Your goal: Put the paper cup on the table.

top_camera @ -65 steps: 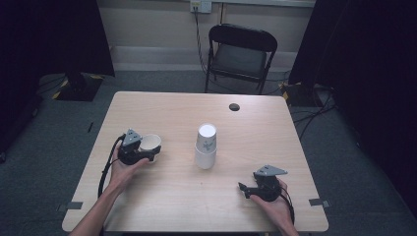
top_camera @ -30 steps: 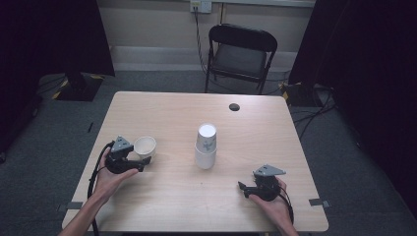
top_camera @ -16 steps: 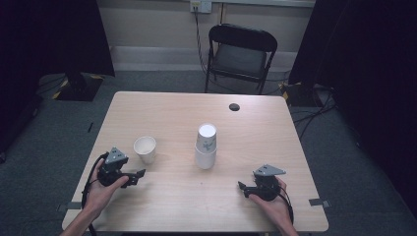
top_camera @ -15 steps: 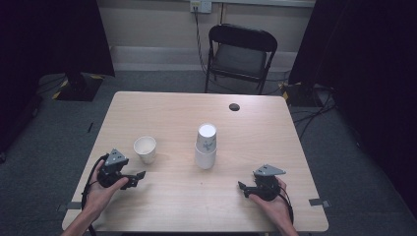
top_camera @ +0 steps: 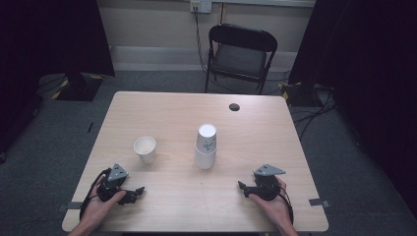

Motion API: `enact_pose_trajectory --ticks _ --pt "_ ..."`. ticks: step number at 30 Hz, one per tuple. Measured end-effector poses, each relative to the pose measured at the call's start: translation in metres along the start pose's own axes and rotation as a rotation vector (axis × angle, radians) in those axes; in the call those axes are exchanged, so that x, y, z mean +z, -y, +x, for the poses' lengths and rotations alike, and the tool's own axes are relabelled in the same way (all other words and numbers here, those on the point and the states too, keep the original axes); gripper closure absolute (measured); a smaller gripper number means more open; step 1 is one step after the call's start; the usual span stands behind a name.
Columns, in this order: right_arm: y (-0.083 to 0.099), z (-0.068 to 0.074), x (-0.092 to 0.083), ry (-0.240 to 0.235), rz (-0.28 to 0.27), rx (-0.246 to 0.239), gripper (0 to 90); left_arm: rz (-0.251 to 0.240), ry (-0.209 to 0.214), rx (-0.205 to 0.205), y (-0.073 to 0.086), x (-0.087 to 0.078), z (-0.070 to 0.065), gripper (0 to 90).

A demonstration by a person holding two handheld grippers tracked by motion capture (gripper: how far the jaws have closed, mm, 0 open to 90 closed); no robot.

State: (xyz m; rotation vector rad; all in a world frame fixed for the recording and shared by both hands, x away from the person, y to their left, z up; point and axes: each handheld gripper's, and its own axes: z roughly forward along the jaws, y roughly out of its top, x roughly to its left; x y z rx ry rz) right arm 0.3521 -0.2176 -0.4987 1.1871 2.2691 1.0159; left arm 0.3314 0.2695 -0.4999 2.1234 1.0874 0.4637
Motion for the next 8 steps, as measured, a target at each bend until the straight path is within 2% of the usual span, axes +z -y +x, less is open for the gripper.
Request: enact_pose_trajectory --ticks 2,8 --pt "0.0000 0.0000 0.0000 0.000 0.000 0.000 24.9 -0.006 0.005 -0.008 0.0008 0.0015 0.0011 5.6" --pt "0.0000 0.0000 0.0001 0.005 0.001 0.001 23.3 0.000 0.001 -0.010 -0.0002 0.0030 0.0023 3.1"
